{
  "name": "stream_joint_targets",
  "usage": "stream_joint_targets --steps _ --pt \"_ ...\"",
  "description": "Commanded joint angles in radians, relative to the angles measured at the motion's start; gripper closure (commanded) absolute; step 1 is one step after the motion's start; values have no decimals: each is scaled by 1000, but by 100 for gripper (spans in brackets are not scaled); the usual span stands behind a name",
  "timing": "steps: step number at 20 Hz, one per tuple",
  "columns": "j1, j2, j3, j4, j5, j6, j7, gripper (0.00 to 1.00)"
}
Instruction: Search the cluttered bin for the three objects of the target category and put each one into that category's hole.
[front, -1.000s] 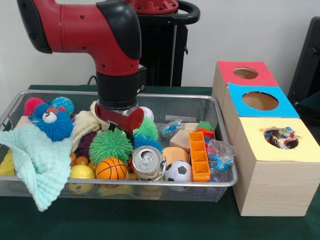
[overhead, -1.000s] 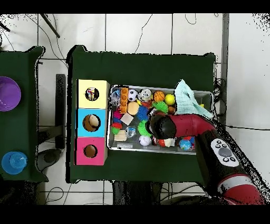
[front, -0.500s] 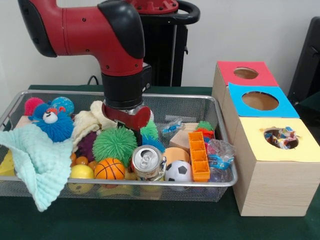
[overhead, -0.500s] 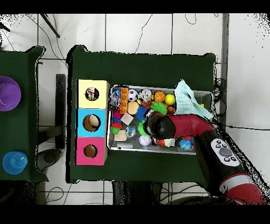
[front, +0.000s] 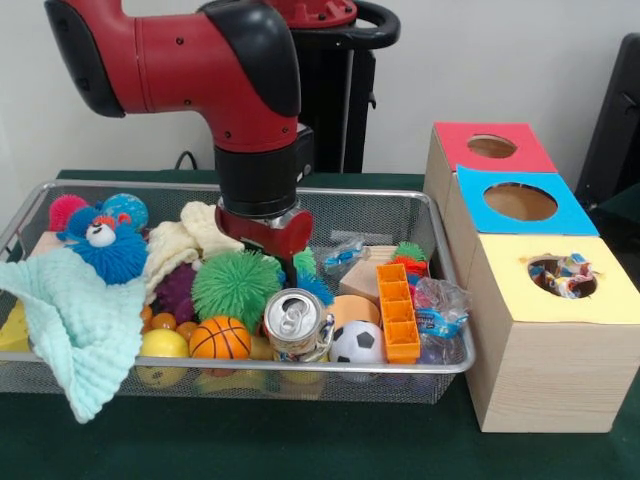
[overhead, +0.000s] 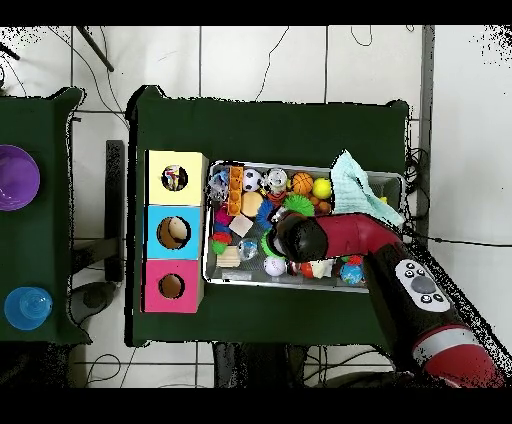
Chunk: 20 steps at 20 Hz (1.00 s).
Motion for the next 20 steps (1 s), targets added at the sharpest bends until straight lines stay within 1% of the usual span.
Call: stream_joint_targets --steps 1,3,7,12,14,17,20 --pt "42 -12 83 76 -36 125 -243 0" --pt "46 -33 70 88 -37 138 -235 0" --pt "48 -99 65 138 -21 154 -216 0" --pt "11 -112 142 188 13 171 -256 0" --pt "2 -120 159 198 18 172 -258 0" --pt "-11 -99 192 203 17 160 -260 0" --pt "-30 -62 232 209 21 151 -266 0"
